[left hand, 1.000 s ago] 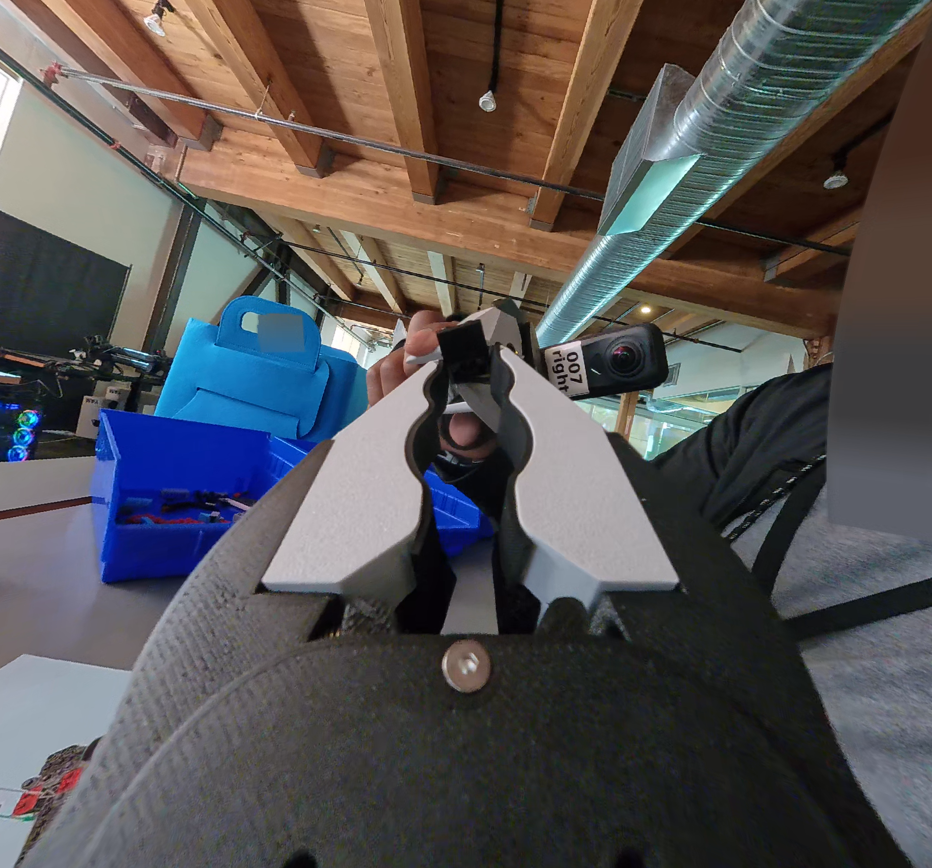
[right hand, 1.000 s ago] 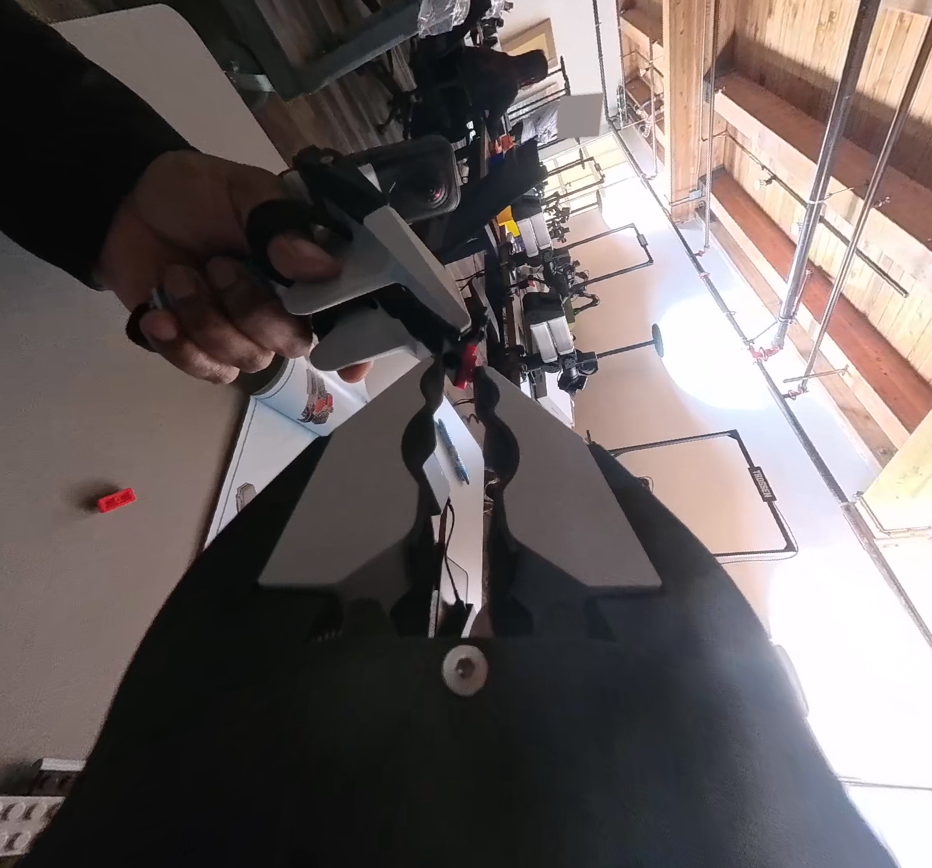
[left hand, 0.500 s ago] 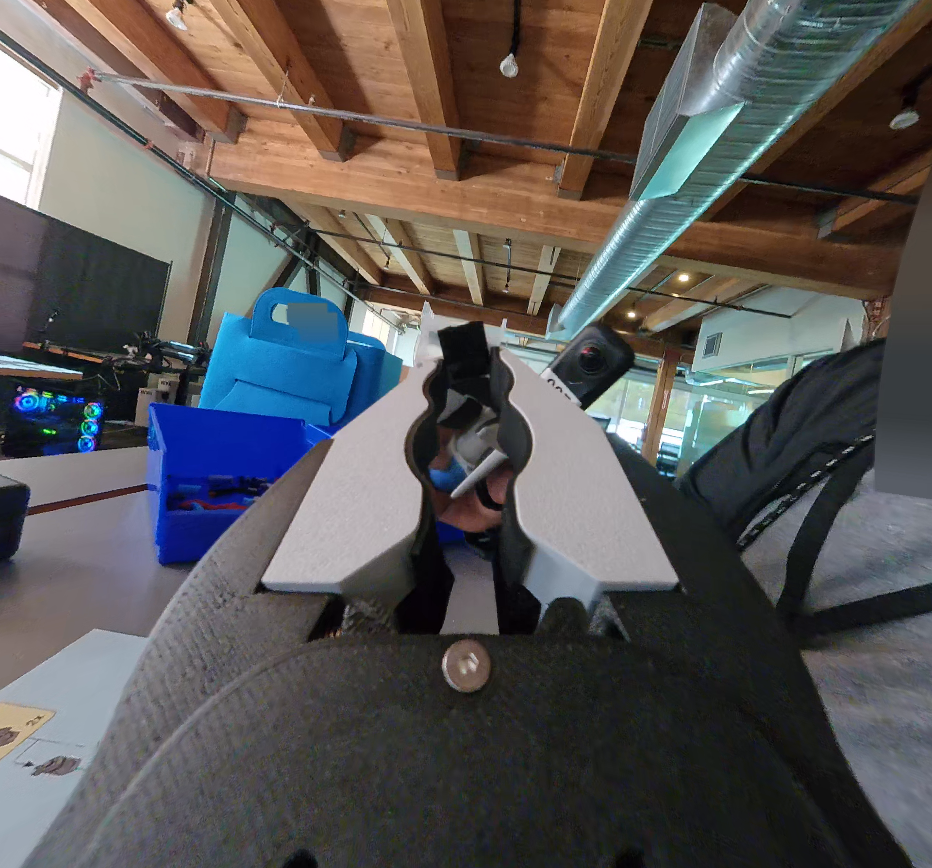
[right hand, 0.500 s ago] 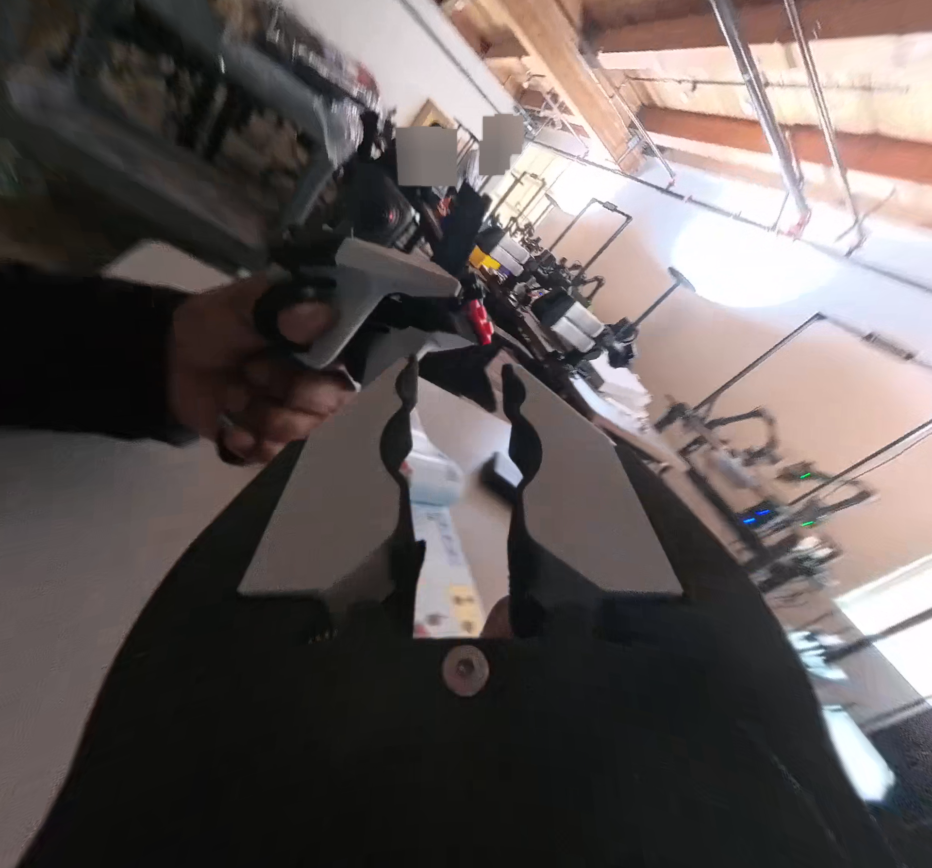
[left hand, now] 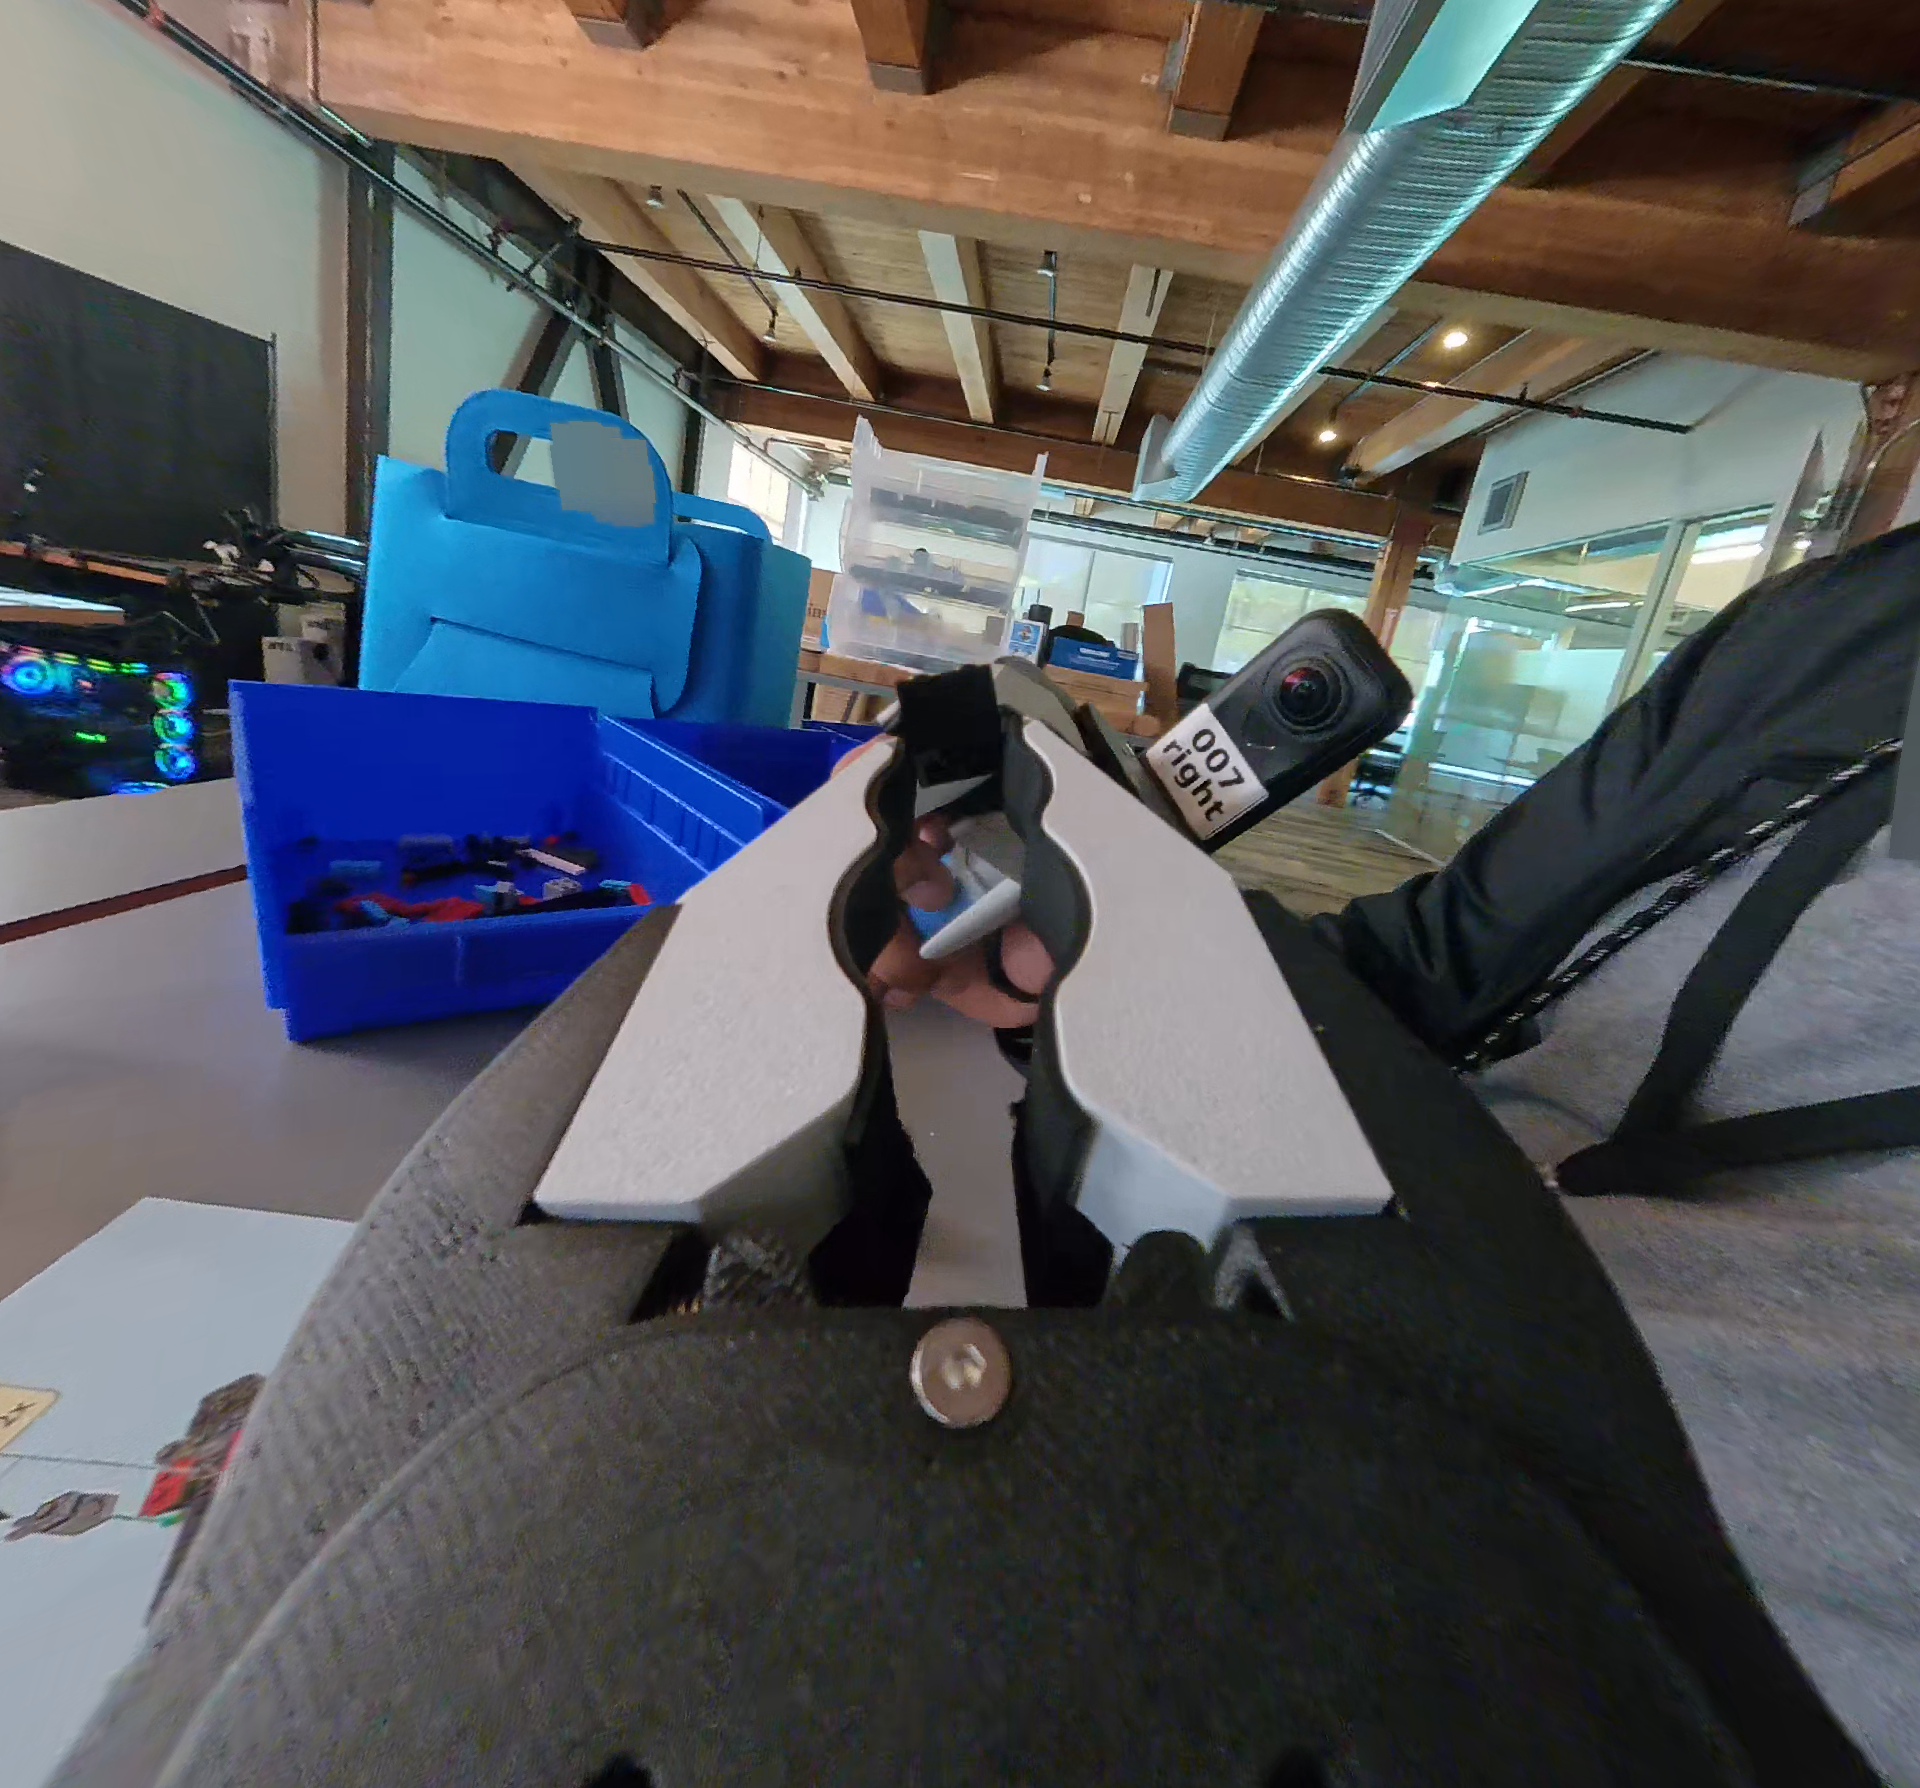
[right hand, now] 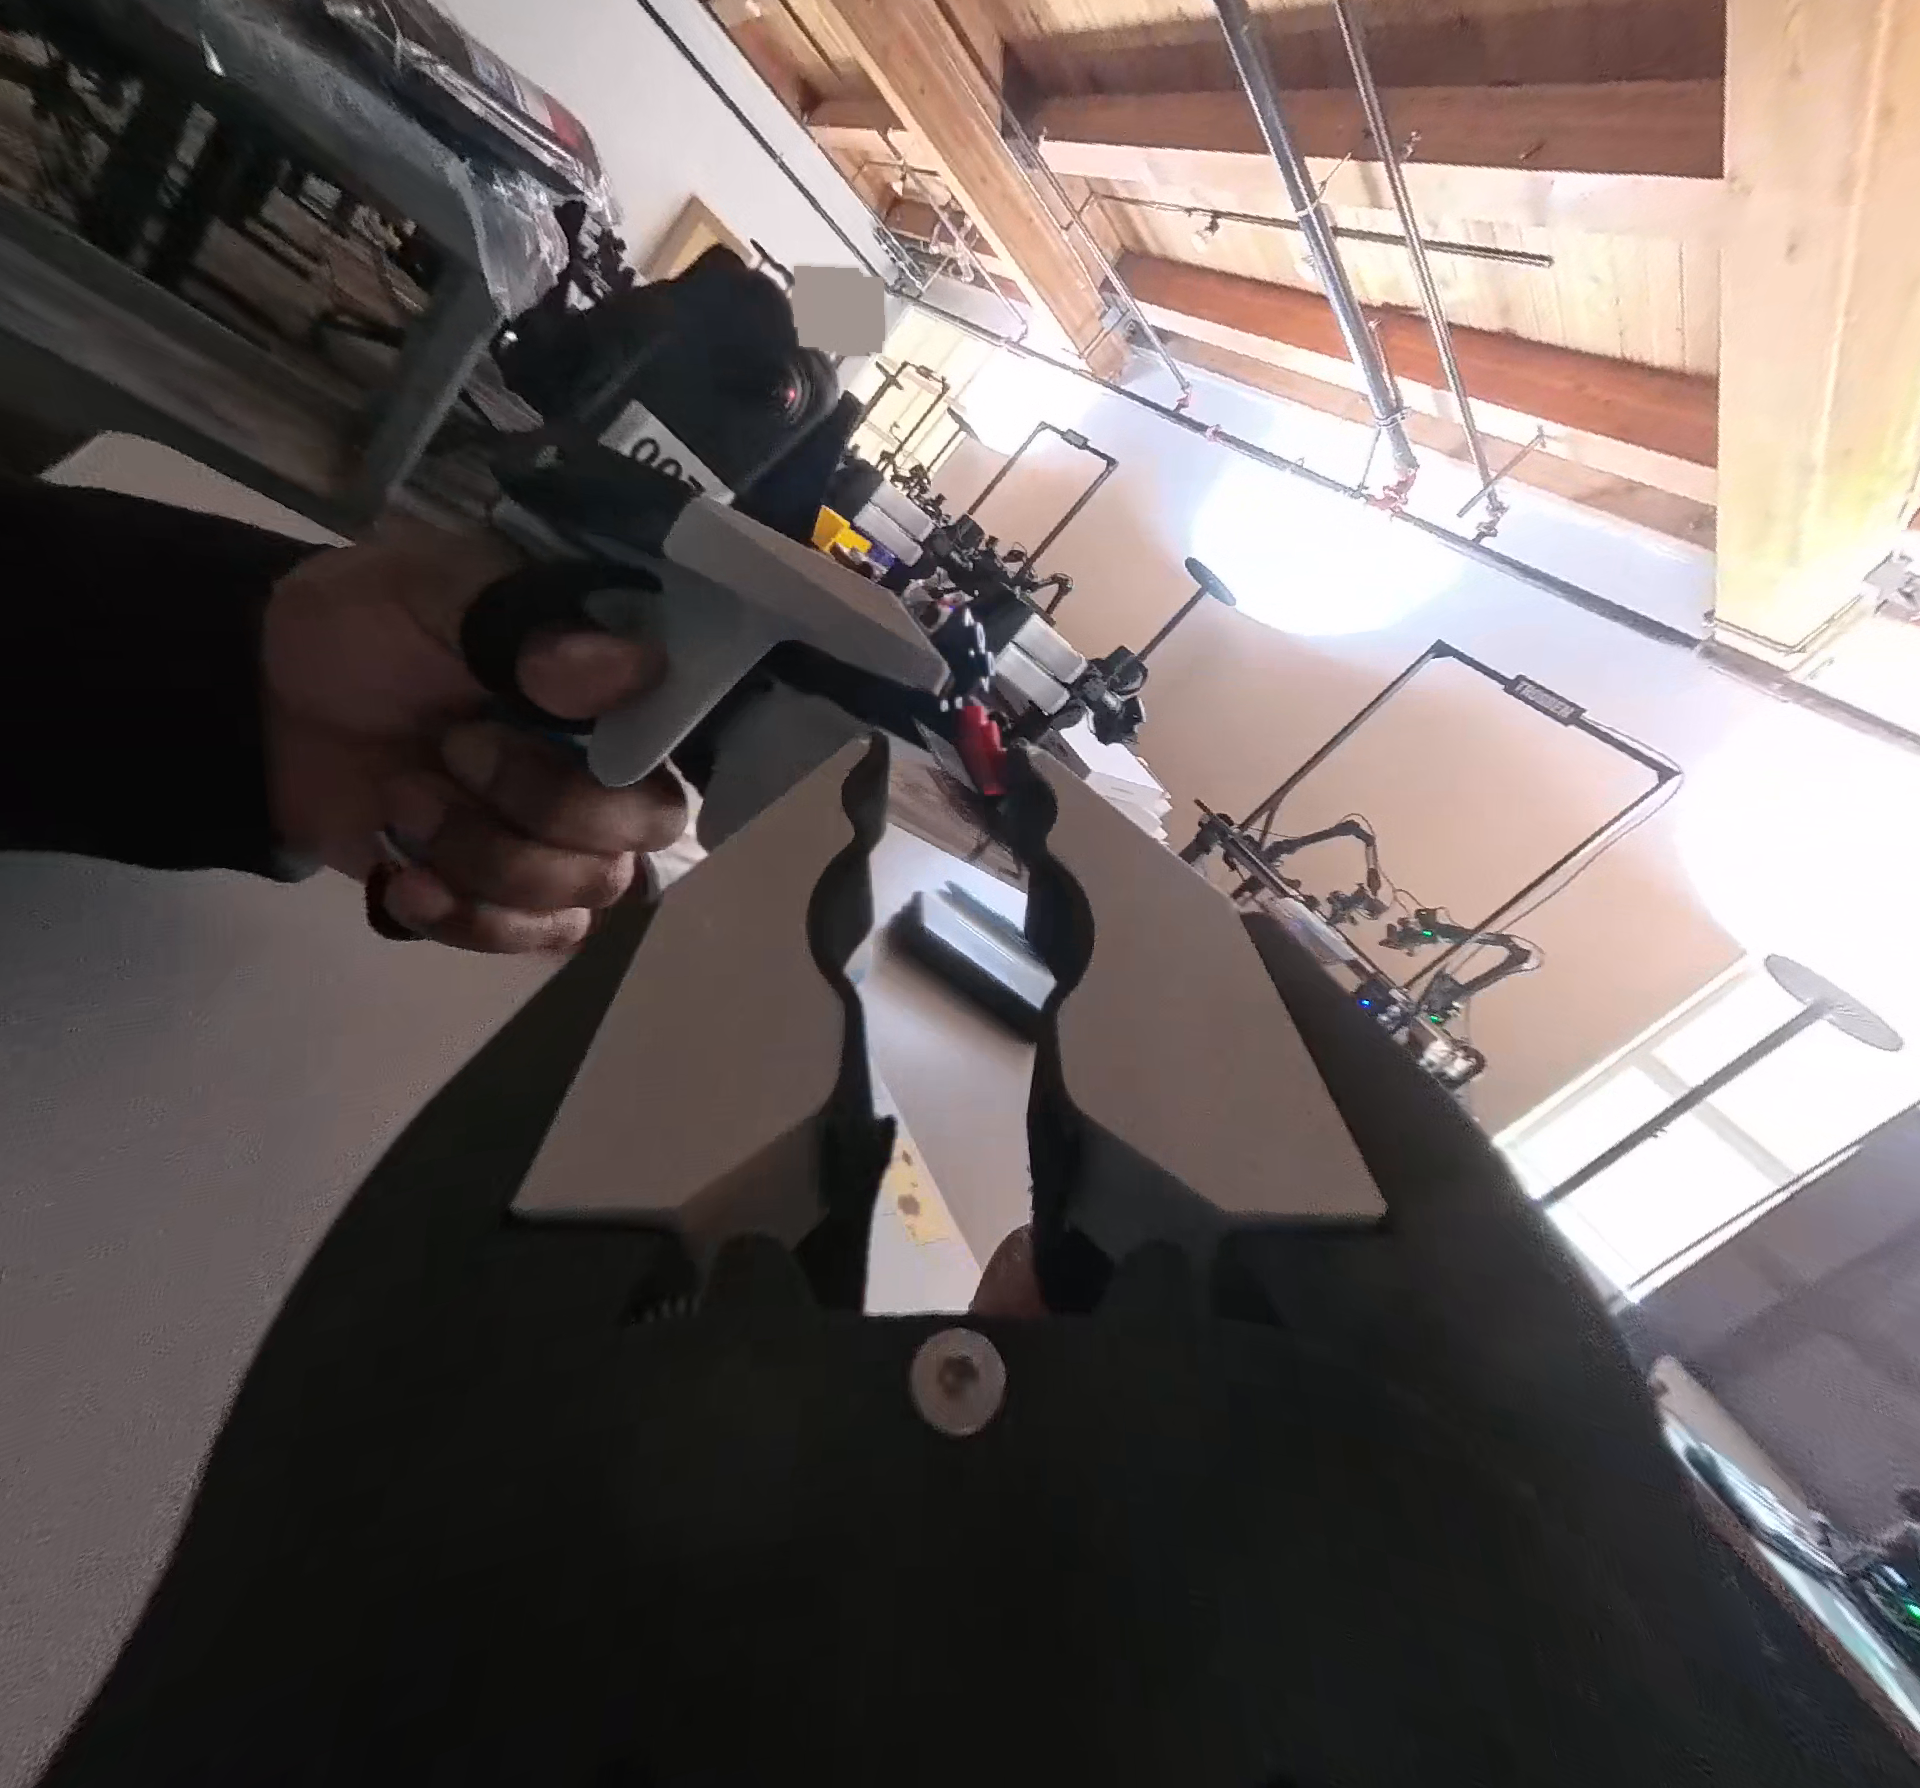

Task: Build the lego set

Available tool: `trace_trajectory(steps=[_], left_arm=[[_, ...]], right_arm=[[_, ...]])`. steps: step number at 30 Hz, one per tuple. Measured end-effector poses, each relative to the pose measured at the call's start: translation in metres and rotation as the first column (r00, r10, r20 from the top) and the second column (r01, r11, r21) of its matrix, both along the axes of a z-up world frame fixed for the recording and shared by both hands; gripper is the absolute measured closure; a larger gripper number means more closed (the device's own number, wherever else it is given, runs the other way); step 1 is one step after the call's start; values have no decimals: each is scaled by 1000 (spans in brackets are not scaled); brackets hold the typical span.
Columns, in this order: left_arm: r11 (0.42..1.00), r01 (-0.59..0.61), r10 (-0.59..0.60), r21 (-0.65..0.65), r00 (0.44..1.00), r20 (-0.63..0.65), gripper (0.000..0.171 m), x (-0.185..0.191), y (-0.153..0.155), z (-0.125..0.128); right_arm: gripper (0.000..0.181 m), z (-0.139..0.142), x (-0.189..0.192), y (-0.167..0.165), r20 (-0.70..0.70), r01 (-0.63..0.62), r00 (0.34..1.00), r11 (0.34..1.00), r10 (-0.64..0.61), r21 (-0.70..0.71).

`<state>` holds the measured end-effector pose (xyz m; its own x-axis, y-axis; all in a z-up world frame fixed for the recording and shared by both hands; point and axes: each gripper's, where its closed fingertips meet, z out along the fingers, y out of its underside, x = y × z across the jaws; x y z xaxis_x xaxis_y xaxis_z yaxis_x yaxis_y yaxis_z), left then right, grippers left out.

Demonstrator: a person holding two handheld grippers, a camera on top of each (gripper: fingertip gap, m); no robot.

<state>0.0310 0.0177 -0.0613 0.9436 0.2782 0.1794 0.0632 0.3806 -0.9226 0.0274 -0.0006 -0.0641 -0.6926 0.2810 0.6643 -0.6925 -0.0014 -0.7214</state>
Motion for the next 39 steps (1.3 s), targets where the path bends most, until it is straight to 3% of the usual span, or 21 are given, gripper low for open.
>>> trace_trajectory(steps=[2, 12, 22, 26, 28, 33, 39], left_arm=[[999, 32, -32, 13, 999, 20, 154, 1, 1, -1], [996, 56, -60, 63, 996, 72, 153, -2, 2, -1], [950, 220, -258, 223, 954, 154, 152, 4, 1, 4], [964, 169, -206, 205, 963, 172, 148, -2, -3, 2], [980, 80, -112, 183, 979, 169, 142, -11, -10, 2], [990, -140, 140, 14, 990, -4, 142, -13, -19, 4], [939, -275, 237, -205, 952, -192, 145, -11, -8, -10]], right_arm=[[164, 1, -1, 2, 0, 7, 1000, 1000, -7, -12], [166, 1, -2, 6, -86, 117, 989, 992, -120, -35], [166, 6, 5, 7, -113, 112, 987, 993, -116, -39], [166, 5, 2, 9, -133, 143, 981, 990, -143, -15], [166, 5, -3, 11, -132, 182, 975, 983, -180, 4], [166, -3, -23, 13, -43, 283, 959, 943, -280, 178], [166, -18, -22, 16, 65, 247, 950, 866, -304, 436]])
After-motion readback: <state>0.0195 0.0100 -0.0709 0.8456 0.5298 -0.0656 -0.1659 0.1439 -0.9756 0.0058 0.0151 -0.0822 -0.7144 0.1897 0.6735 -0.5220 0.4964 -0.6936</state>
